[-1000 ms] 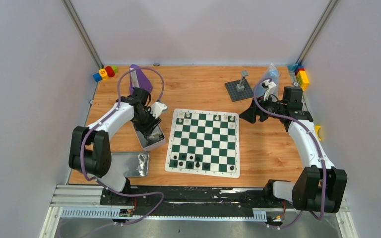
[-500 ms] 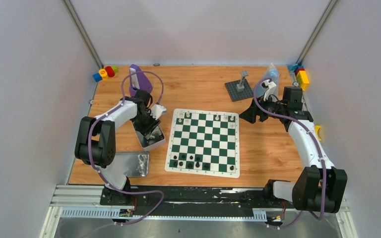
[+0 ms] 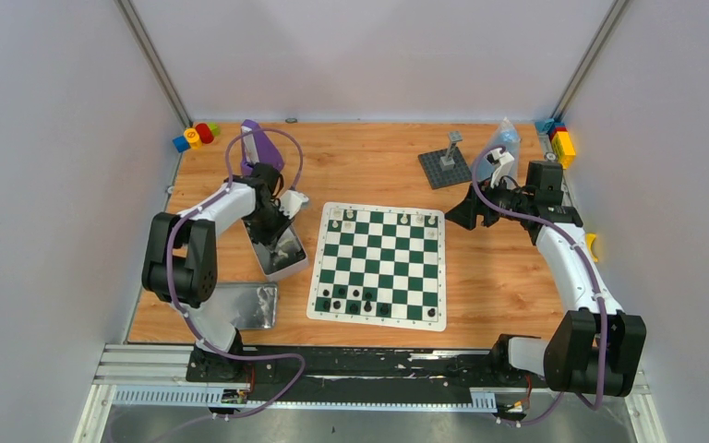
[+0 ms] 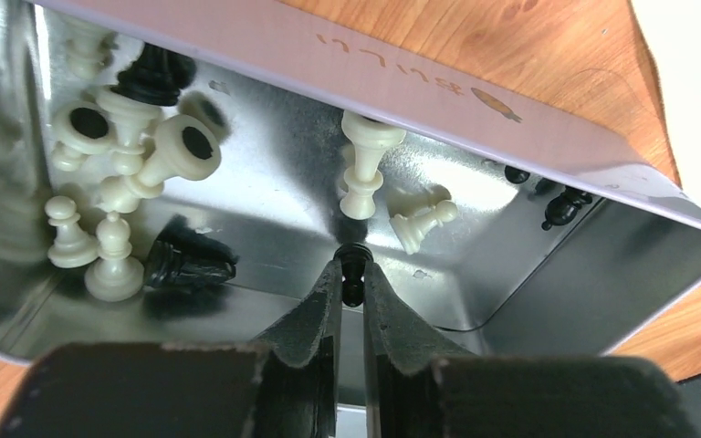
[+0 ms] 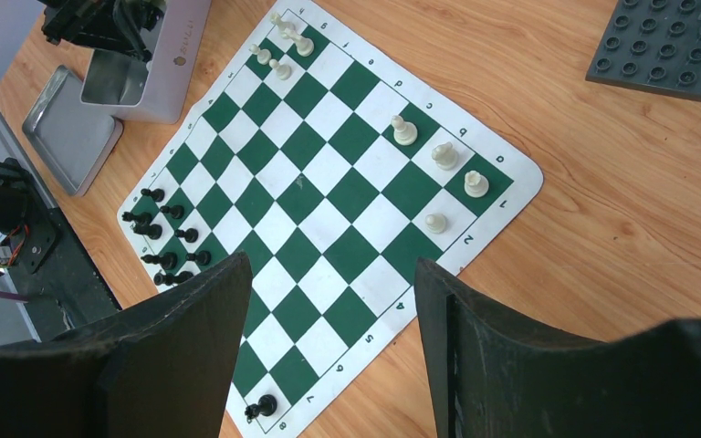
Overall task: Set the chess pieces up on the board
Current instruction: Pick up the chess piece from the storage box, then place the chess piece on the chessboard.
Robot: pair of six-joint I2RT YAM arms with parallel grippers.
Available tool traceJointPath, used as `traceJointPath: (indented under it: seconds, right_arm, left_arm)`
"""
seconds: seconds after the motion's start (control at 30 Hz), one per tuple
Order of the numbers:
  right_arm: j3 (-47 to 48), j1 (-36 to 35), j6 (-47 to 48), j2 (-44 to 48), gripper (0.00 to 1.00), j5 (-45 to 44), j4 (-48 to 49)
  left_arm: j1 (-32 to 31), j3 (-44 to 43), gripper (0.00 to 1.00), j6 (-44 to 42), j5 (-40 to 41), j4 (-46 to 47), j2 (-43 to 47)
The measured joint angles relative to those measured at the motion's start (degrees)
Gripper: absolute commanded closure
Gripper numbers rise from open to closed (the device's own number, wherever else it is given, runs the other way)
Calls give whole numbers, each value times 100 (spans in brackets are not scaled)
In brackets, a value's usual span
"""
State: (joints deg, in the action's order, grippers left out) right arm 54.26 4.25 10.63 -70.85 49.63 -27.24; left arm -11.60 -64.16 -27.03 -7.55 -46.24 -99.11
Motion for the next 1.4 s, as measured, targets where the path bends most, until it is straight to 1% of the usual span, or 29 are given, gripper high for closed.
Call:
traceJointPath:
  seconds: [0.27,0.4,0.5,0.67,0.83,0.93,1.03,1.13,1.4]
  right_arm:
    - [0,0,2,0,34,-2,-2]
    - [0,0,2,0,34,-4,-2]
    - [0,0,2,0,34,-42,-2]
    - [0,0,2,2,34,-310,-2]
    - [0,9,-2,2,34,-621,-2]
    - [2,44,-7,11,34,-767,-2]
    - [9,96,-28,13,34,-876,-2]
    - [11,153,-50,13,34,-946,-2]
    - [11,184,-52,13,34,-970,-2]
  left_arm:
    - [-39,-487,87,39,-299,-466,304]
    - [-352,-826,87,72,-341,-763,603]
    - [-1010,-1113,86,114,-319,-933,737]
    - [-2439,-1650,85,142,-278,-1123,658]
    - [-3567,-2271,84,146,-238,-1202,138]
    - [-4065,-2527,84,157,-243,-1211,-308]
    - [-4439,-2756,84,195,-271,-1209,-807]
    - [-4680,-2830,83,232,-339,-1161,-1152]
    - [-4843,-2938,81,273,-546,-1095,-1624]
